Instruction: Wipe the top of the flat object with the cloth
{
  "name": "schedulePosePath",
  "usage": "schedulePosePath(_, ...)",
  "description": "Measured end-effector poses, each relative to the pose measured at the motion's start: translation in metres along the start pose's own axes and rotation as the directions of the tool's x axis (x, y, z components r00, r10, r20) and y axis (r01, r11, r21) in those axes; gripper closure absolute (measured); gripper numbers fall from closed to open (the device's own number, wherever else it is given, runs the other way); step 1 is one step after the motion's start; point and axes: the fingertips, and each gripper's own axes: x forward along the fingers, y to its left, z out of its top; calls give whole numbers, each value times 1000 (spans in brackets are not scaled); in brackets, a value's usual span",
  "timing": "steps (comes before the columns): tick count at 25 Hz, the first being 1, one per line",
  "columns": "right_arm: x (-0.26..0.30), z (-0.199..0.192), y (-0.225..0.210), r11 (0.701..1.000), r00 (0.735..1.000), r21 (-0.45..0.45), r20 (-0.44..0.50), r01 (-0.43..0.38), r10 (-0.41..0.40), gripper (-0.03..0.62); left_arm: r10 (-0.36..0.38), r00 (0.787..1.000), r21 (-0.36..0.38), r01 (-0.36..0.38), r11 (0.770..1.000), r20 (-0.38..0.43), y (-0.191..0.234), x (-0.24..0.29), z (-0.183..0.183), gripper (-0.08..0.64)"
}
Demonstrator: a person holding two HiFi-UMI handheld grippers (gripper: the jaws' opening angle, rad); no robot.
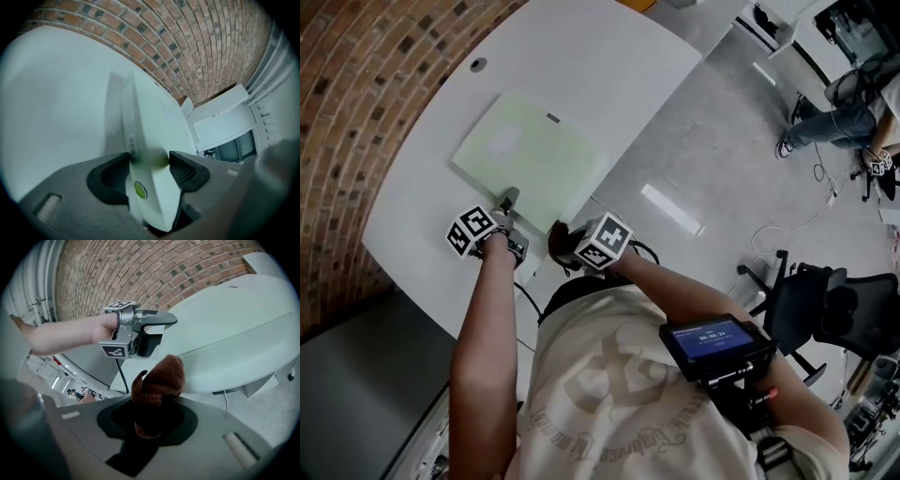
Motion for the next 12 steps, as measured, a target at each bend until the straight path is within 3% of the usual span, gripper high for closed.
schedulePosePath(3,-24,-6,-13,1000,1000,7,4,18,-18,477,-38,999,-6,38,999,27,-3,-5,3,284)
schedulePosePath(7,-64,-12,-37,997,996,32,46,76,-77,477,-68,990,11,67,998,122,-2,-26,8,309)
schedulePosePath(12,-126,16,-63,990,974,20,180,138,-139,477,-88,969,162,50,986,232,-16,-61,14,436)
